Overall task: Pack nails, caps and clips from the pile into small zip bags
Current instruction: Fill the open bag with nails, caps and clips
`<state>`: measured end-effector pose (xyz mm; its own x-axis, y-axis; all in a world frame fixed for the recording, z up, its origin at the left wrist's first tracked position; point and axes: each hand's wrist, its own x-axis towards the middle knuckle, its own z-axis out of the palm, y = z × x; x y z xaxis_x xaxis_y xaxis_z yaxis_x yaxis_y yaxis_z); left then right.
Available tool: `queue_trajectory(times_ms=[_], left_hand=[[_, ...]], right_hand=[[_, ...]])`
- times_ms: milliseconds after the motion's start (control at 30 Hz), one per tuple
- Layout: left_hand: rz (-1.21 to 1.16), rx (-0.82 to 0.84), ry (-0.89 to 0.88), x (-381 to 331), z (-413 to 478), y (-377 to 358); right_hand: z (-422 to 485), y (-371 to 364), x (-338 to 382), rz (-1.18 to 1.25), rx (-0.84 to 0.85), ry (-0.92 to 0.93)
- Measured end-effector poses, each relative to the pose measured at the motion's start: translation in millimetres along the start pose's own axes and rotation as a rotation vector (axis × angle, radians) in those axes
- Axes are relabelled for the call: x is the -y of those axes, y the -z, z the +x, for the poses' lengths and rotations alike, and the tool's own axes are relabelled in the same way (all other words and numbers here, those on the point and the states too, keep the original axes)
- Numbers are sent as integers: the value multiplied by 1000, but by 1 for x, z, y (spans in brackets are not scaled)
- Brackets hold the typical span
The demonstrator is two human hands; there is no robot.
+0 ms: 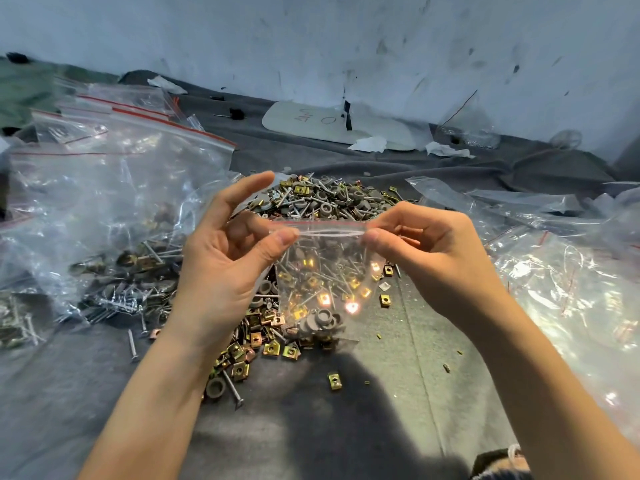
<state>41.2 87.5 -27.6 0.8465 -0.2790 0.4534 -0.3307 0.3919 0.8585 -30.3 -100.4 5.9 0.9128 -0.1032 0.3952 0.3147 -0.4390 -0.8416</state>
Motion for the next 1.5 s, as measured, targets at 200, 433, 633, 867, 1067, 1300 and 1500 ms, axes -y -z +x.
queue_trajectory(times_ms=[200,433,633,867,1067,1300,1500], left_hand=[[45,22,17,3,0,1],[42,17,26,4,0,-1],[-7,-7,59,5,-1,-6],[4,-44,30,5,0,-6],[32,75,-52,2,-6,-15],[73,93,-96,1,-8,-15],[72,72,-120,1,-9,-16]], right_hand=[[-1,-3,5,-41,34,37],[-1,-8,7,-51,42,67],[-1,-9,6,-126,-2,113],[-2,-11,11,-182,-8,145],[-2,-22,18,-457,-69,366],[-4,-26,21,-527,-82,379],[-4,-20,22,-466,-47,303]])
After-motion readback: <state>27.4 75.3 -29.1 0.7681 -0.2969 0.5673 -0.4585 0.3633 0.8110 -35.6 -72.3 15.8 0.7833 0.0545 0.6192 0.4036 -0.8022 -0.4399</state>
